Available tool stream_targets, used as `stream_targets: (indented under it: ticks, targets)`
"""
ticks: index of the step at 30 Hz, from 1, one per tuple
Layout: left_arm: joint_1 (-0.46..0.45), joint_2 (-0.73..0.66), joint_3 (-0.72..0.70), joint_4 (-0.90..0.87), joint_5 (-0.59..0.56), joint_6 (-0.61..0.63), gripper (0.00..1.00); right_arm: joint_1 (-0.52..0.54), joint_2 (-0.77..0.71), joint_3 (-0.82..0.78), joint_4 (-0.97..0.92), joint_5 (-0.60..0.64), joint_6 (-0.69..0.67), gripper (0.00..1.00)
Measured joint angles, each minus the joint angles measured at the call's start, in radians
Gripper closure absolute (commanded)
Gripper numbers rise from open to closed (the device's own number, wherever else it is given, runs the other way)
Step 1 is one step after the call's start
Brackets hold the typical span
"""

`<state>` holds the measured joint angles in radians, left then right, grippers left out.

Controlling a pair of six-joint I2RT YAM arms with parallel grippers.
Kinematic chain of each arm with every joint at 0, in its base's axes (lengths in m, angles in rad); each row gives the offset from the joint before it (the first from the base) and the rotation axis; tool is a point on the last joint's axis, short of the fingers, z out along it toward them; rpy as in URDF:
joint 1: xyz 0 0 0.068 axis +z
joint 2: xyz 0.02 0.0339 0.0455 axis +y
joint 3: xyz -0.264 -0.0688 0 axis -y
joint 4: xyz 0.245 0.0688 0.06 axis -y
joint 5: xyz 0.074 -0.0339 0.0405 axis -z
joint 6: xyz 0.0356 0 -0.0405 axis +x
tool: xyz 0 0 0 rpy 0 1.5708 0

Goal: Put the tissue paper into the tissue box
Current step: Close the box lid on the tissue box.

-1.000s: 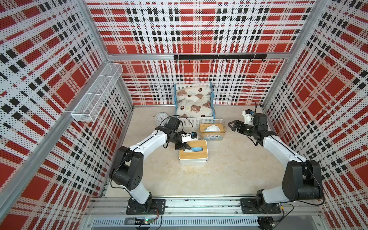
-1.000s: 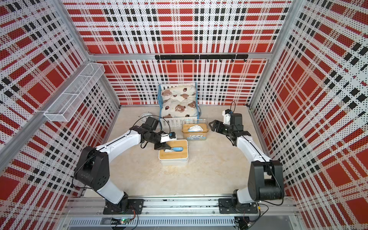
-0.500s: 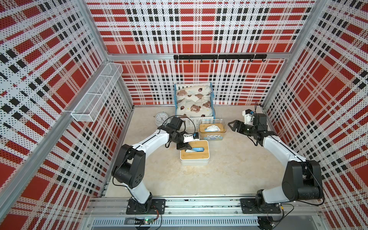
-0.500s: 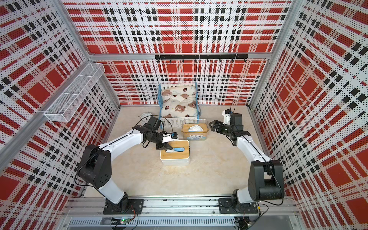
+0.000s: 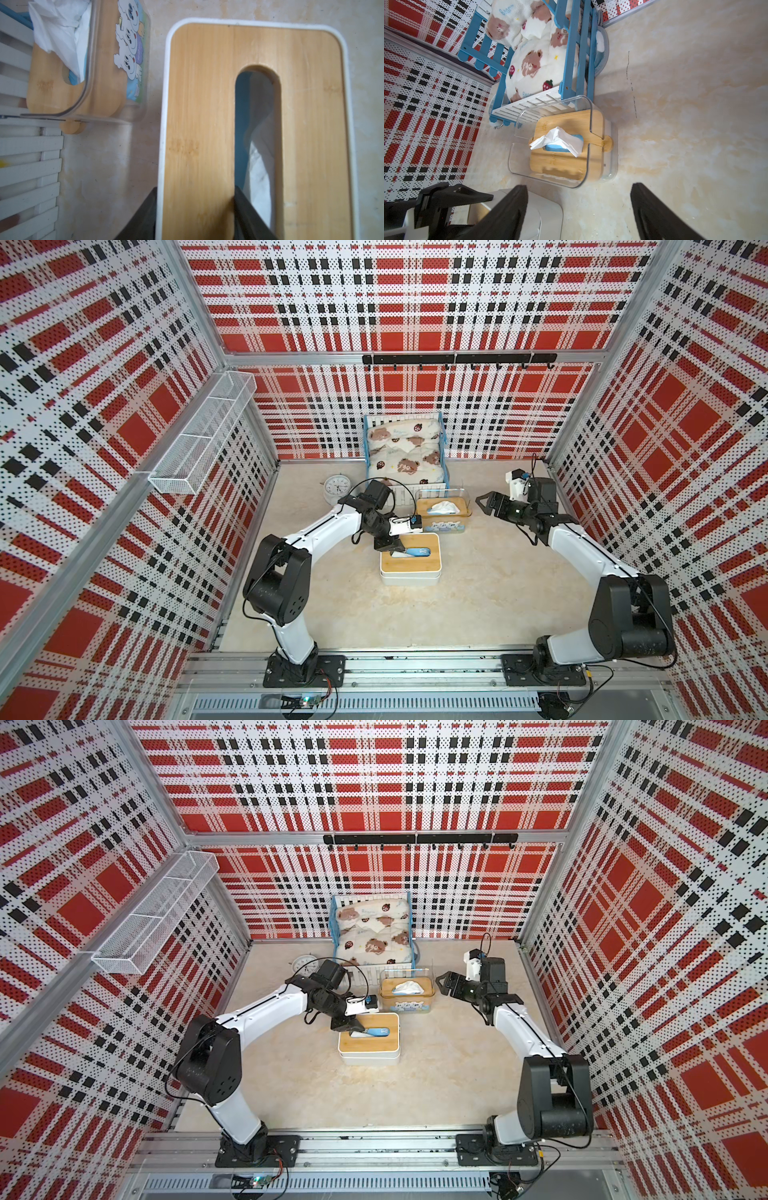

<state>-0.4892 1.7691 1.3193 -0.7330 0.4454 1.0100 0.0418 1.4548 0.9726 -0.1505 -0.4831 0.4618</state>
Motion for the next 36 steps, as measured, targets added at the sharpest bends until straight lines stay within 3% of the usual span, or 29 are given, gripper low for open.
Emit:
stream_targets:
  ticks: [9,18,23,36]
  targets:
    - [-0.011,0.031,0.039,-0.027,-0.006,-0.019,0.58,0.000,-0.010,-0.005,-0.002,0.000,0.000,0.15]
    - [-0.014,0.047,0.065,-0.060,-0.022,-0.062,0.69,0.000,-0.025,-0.016,-0.006,0.001,0.000,0.15]
    - [-0.021,0.050,0.079,-0.092,-0.038,-0.091,0.70,0.000,-0.025,-0.017,-0.005,0.000,0.000,0.15]
    - [-0.059,0.070,0.124,-0.141,-0.126,-0.150,0.61,0.010,-0.026,-0.017,-0.011,0.007,0.003,0.15]
